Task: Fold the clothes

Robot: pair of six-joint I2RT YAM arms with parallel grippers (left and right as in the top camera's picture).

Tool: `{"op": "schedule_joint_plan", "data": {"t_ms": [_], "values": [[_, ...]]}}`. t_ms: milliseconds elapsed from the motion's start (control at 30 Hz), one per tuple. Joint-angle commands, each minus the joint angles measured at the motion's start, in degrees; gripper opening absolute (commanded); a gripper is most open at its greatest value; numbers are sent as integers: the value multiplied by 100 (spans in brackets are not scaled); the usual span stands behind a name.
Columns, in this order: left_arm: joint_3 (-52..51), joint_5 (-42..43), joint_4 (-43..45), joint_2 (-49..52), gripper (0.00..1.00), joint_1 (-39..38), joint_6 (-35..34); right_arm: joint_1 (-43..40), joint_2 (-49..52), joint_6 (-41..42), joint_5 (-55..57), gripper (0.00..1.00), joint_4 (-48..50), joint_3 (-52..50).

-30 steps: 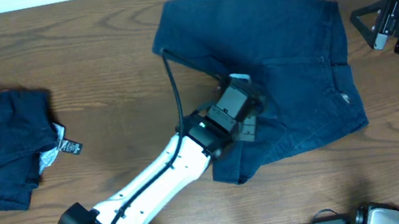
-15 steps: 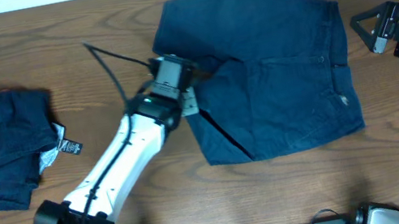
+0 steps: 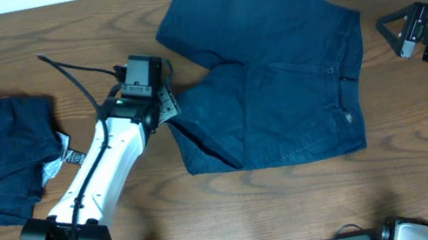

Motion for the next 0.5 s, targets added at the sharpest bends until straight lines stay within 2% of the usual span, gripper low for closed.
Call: {"op": "schedule_joint_plan", "data": {"t_ms": [0, 33, 67, 100, 133, 167, 200, 300, 400, 467], "values": [[-20, 422, -44, -7, 70, 2, 15, 48, 24, -125, 17, 99, -31, 111], [-20, 557, -42, -7, 46, -63, 13, 48, 26, -125, 15, 99, -28, 111], [-20, 634, -37, -9, 33, -138, 13, 48, 26, -122, 15, 99, -26, 111], [-20, 688, -39, -9, 24, -229, 15, 48, 26, -125, 17, 99, -26, 111], [-20, 719, -55, -9, 22, -343, 17, 48, 26, -127, 17, 99, -33, 111], [-20, 719, -83, -9, 27, -507, 15, 48, 26, -127, 17, 99, -55, 111], [-20, 723, -122, -9, 43, -748, 13, 48, 26, -160, 17, 99, -85, 111], [-20, 719, -190, 0, 47, -1320, 11, 48, 44, -212, 44, 99, -118, 111], [-20, 719, -380, 101, 62, -1759, -221, 48, 50, -212, 61, 99, -166, 111], [-24, 726, -507, 251, 64, -1895, -387, 48, 50, -214, 61, 99, -181, 111]]}}
